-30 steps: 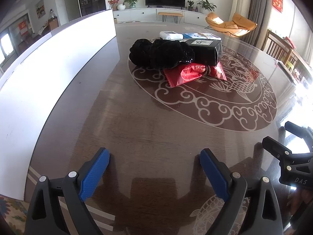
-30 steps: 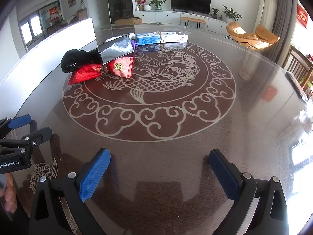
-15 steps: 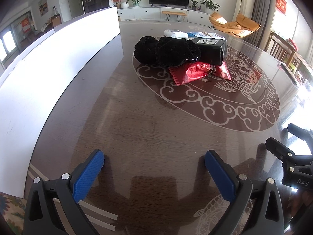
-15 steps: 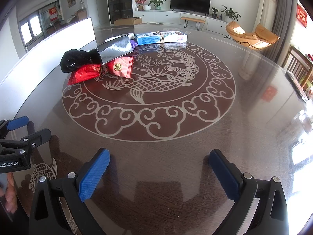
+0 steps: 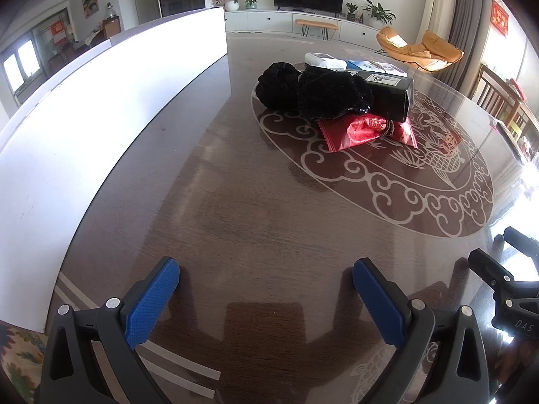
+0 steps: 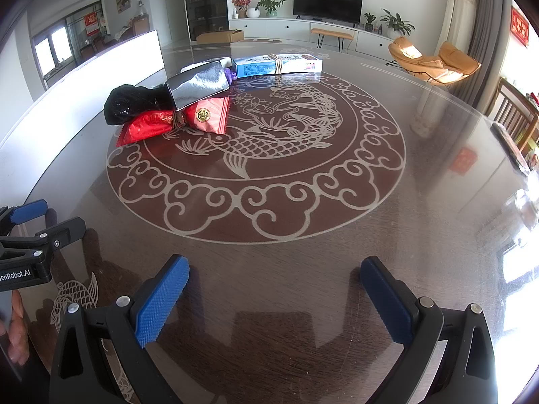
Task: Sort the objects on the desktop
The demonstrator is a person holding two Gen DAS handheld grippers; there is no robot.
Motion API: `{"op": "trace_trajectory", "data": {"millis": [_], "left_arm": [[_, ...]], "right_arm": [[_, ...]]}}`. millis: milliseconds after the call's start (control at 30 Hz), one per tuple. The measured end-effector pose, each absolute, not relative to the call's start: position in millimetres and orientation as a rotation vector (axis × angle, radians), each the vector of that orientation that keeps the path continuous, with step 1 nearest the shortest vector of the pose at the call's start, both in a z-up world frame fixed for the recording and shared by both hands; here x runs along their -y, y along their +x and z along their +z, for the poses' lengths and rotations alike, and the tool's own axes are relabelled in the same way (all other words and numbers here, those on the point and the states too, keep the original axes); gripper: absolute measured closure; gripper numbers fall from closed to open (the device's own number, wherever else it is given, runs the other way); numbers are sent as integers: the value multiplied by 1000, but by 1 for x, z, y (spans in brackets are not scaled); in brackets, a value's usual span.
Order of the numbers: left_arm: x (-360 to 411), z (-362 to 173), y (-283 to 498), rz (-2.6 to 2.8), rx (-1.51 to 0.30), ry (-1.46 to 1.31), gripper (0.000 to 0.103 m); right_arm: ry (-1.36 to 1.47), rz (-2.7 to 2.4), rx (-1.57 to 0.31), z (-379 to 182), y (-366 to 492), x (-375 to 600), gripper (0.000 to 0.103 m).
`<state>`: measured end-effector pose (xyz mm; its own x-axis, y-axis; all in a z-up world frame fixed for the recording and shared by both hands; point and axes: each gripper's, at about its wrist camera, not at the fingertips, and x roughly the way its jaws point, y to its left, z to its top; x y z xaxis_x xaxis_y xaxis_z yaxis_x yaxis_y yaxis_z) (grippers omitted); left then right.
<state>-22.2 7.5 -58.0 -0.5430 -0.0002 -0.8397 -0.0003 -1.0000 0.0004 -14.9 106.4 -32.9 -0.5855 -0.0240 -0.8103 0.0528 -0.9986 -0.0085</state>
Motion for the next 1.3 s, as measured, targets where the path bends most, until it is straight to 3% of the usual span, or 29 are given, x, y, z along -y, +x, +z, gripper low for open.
{"op": "trace_trajectory", "data": {"millis": [1300], "left_arm": [[11,-60,-29,2831,69,-1539,0]], "right_arm": [[1410,-2759,-49,-33,-15,-106,1]]}}
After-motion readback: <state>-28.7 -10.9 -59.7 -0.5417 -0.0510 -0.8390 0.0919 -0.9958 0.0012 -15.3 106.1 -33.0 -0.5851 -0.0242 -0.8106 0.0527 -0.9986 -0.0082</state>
